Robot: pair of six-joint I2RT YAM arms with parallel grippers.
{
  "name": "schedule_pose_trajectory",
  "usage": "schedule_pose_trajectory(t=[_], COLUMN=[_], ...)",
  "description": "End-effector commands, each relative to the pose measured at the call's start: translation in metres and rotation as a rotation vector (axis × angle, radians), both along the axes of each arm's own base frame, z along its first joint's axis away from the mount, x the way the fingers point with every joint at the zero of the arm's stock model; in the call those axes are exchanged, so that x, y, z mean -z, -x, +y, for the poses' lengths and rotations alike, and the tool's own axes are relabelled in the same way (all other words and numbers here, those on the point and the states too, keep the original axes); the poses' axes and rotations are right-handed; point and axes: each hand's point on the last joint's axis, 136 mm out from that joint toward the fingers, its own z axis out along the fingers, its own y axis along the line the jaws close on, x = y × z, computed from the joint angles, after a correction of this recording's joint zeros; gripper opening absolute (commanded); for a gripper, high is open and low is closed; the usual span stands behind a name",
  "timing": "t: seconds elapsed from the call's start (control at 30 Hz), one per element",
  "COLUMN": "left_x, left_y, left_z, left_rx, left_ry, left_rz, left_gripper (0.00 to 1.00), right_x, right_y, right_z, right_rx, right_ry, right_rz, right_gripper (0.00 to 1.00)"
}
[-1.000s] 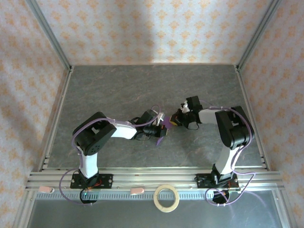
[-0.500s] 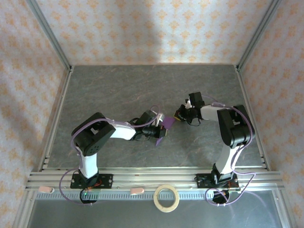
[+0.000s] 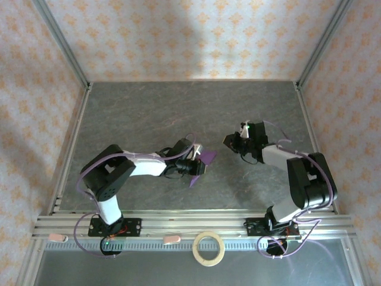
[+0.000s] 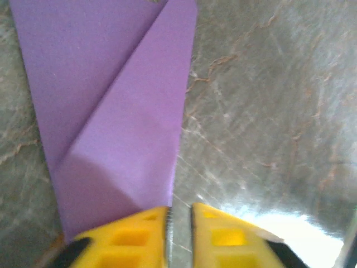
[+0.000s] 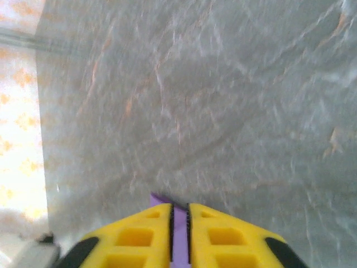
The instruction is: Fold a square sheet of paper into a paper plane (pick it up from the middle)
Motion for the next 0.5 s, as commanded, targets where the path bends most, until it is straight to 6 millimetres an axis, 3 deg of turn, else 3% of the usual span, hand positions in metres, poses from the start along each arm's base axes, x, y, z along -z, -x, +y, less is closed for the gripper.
schedule_pose_trajectory(t=[0.0, 0.07, 0.17, 0.27, 0.47], left_x=[-0.050, -0.056, -0.040, -0.026, -0.012], left_y=[-0.019, -0.030, -0.042, -0.046, -0.041], left_z=[0.002, 0.015, 0.038, 0.048, 0.034], left_rx=[-0.068, -0.122, -0.201, -0.222, -0.142], left_ry=[0.072, 0.078, 0.043, 0.026, 0.053], left_rz=[-0.054, -0.069, -0.032, 0.003, 0.053], left_gripper=[0.29, 0.30, 0.31, 0.33, 0.37], right_x=[-0.006, -0.002, 0.004, 0.008, 0.015], right_y=[0.017, 0.028, 0.043, 0.052, 0.060], right_z=[0.009, 0.011, 0.018, 0.030, 0.034], right_rx=[-0.028, -0.039, -0.060, -0.089, -0.094], right_ry=[-0.066, -0.080, -0.091, -0.094, -0.090], right_rz=[-0.028, -0.018, 0.007, 0.020, 0.044], right_gripper=[0.24, 0.29, 0.33, 0.34, 0.36])
